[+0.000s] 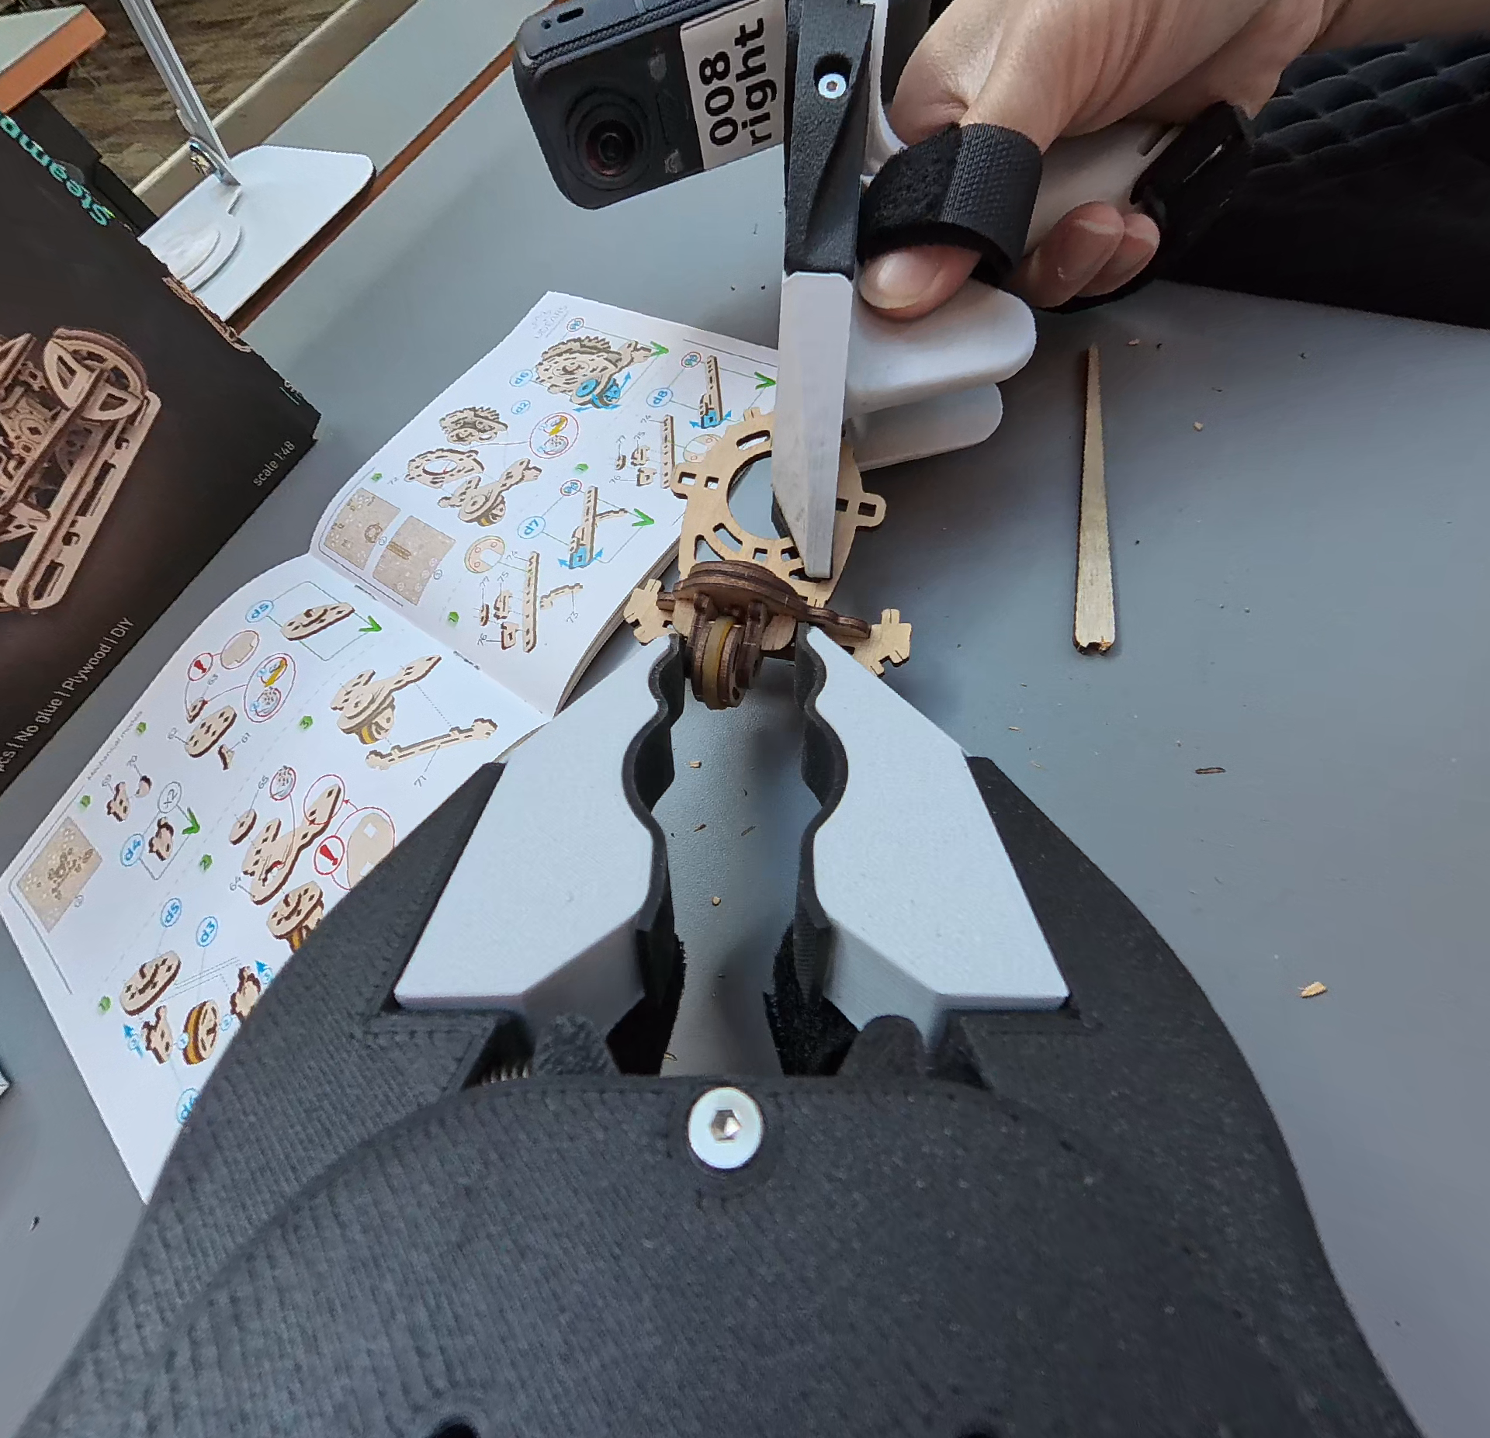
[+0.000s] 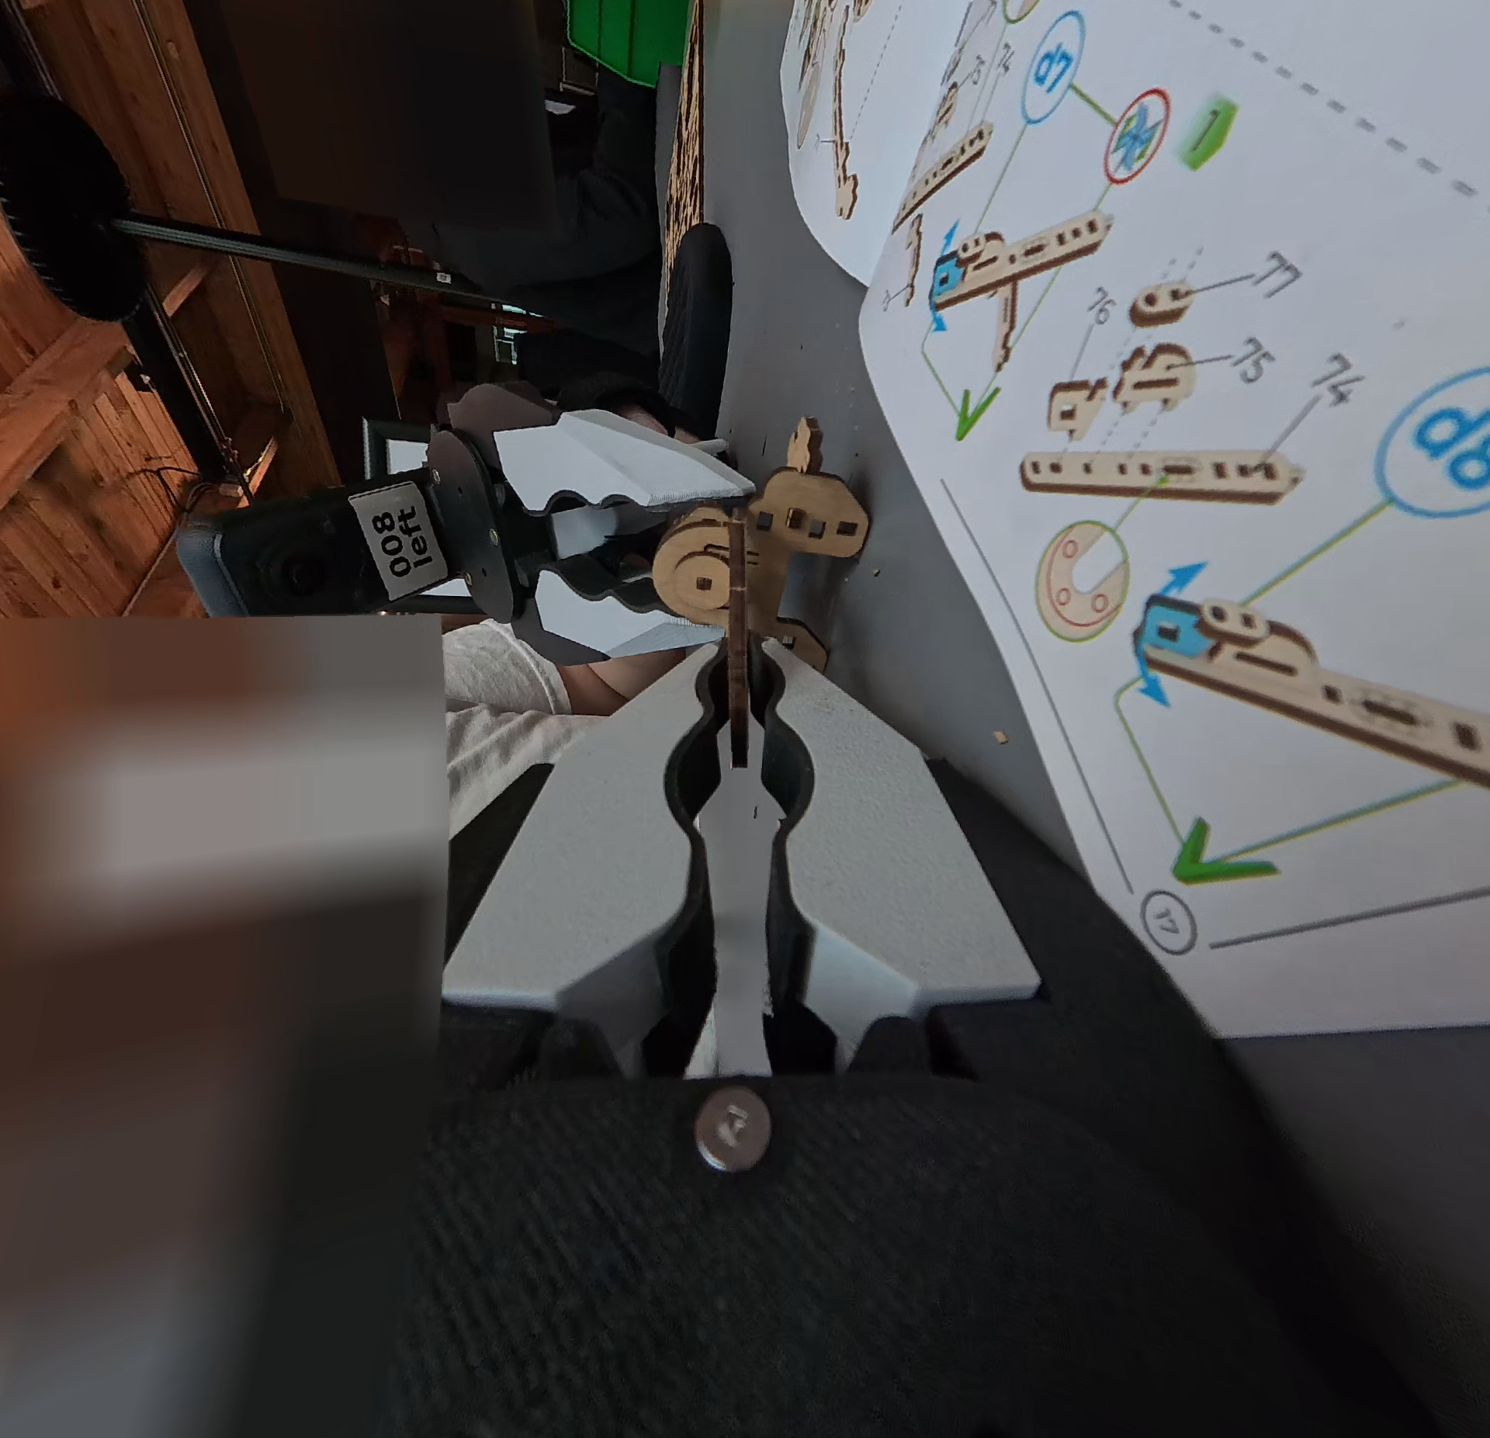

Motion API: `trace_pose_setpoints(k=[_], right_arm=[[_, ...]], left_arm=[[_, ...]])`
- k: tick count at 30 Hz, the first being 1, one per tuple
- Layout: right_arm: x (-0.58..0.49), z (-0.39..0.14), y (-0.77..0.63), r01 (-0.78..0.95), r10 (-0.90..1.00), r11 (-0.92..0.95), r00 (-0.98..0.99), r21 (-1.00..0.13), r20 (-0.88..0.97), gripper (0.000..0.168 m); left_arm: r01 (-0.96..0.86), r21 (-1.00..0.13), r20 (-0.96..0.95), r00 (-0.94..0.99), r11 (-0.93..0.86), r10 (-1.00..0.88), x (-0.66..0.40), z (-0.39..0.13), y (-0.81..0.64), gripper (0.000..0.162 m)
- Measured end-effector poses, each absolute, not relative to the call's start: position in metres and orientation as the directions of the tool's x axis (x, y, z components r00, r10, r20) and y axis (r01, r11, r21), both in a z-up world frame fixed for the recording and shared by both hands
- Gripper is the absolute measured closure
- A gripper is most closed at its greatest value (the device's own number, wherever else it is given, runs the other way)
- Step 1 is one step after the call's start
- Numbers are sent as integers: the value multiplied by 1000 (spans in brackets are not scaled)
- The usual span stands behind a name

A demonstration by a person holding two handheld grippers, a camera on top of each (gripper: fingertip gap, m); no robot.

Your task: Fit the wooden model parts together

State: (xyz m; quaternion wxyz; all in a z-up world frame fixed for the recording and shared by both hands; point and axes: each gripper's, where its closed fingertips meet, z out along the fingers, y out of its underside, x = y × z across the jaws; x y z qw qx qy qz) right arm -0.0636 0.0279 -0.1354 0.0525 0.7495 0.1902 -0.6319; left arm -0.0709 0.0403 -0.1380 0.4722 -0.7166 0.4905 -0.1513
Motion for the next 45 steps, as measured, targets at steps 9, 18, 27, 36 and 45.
trace_pose_setpoints(k=[9,18,27,36,45], right_arm=[[-64,-136,27,354,224,-920,127,-167,-966,167],[-63,-136,25,335,200,-931,137,-145,-970,167],[-63,-136,24,347,195,-928,140,-137,-971,167],[-62,-136,23,334,194,-932,139,-139,-971,167],[-62,-136,22,337,182,-933,144,-124,-973,167]], left_arm=[[-568,-821,-276,473,-51,-837,-71,-137,40,137],[-581,-813,-318,470,-17,-823,-70,-137,39,137],[-588,-809,-341,470,0,-814,-70,-136,38,137],[-612,-788,-428,462,70,-776,-70,-134,37,137],[-618,-781,-452,458,91,-766,-70,-133,37,137]])
